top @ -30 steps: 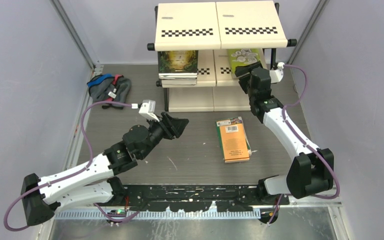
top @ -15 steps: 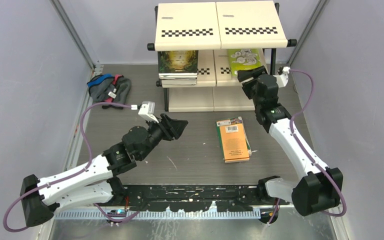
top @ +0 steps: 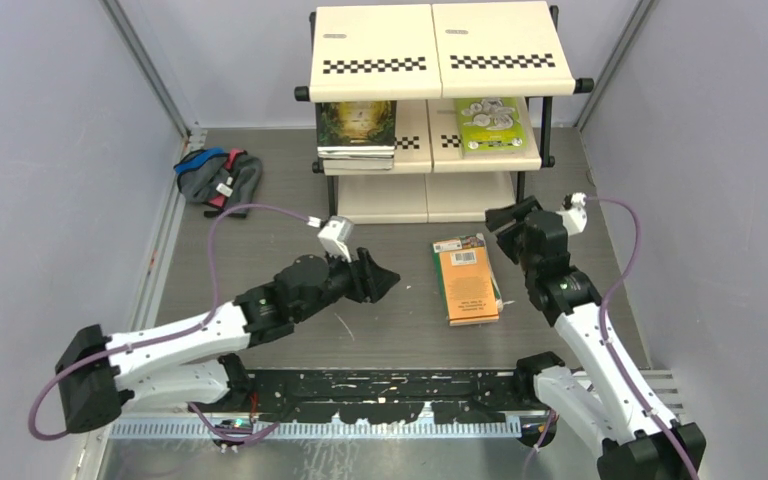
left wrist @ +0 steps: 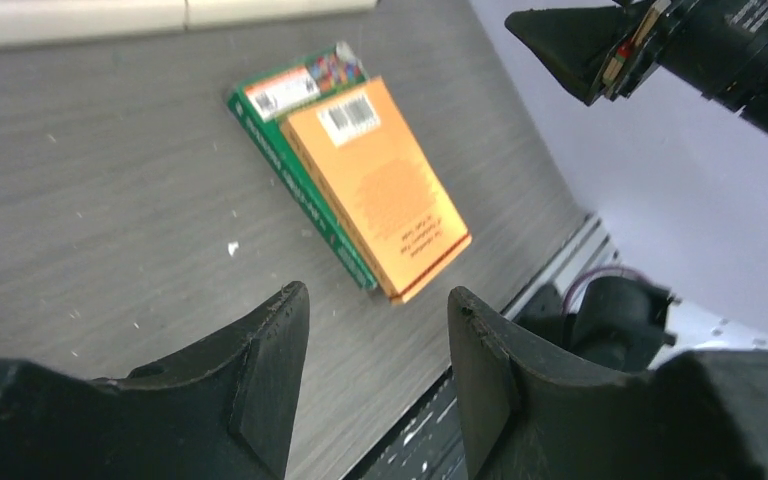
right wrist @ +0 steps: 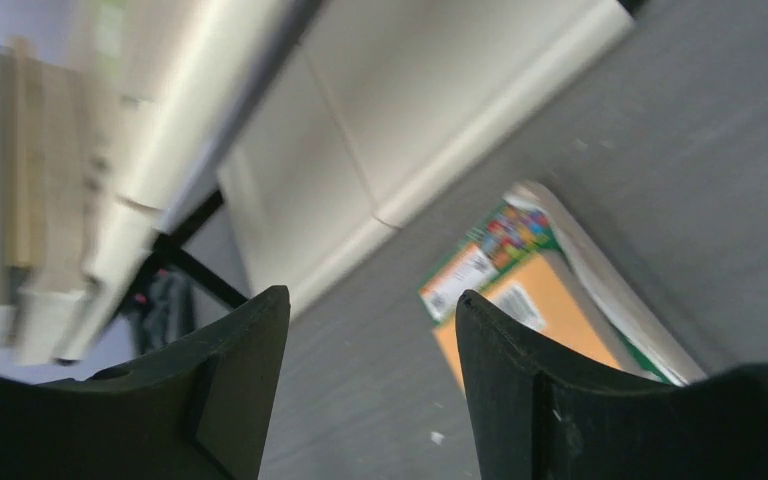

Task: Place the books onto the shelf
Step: Place the book on the shelf, then pick up the book from the center of the board.

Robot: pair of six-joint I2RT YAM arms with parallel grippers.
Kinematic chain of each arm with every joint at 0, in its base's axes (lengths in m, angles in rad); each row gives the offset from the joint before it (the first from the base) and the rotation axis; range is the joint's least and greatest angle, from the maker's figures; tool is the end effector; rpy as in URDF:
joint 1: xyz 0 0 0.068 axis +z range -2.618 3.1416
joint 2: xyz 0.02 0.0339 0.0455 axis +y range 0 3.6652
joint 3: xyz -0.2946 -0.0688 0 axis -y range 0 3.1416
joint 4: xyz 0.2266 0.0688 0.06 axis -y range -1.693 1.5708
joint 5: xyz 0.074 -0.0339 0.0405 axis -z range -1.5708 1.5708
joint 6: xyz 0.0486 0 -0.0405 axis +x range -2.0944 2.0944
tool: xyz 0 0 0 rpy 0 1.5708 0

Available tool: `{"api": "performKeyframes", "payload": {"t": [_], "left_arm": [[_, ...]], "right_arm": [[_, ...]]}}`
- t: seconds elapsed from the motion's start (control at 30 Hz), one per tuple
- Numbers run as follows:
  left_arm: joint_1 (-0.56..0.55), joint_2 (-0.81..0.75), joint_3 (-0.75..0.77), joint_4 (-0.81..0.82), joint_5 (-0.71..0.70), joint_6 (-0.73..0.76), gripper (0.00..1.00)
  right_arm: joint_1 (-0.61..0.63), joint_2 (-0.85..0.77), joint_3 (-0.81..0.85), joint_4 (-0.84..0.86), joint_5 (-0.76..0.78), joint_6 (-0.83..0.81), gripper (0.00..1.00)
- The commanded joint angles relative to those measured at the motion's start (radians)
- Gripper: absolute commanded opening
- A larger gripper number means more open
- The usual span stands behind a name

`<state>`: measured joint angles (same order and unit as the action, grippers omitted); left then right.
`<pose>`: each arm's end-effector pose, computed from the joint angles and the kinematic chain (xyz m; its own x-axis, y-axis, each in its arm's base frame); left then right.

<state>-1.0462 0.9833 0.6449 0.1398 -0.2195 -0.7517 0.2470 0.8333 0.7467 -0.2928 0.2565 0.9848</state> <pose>0.1141 -0.1760 0.3161 -0.5761 -0.3352 -0.7455 0.4715 0.6087 -0.6381 0.1632 0.0284 0.3269 -0.2053 0.7794 -0.5920 0.2948 0.6260 0.7220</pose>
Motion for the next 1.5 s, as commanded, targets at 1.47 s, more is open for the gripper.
{"api": "performKeyframes", "payload": {"t": [1.47], "left_arm": [[0.095, 0.919, 0.499, 0.261, 0.452, -0.009, 0.56]], "right_arm": [[0.006, -0.535, -0.517, -0.482, -0.133, 0.236, 0.7]]}}
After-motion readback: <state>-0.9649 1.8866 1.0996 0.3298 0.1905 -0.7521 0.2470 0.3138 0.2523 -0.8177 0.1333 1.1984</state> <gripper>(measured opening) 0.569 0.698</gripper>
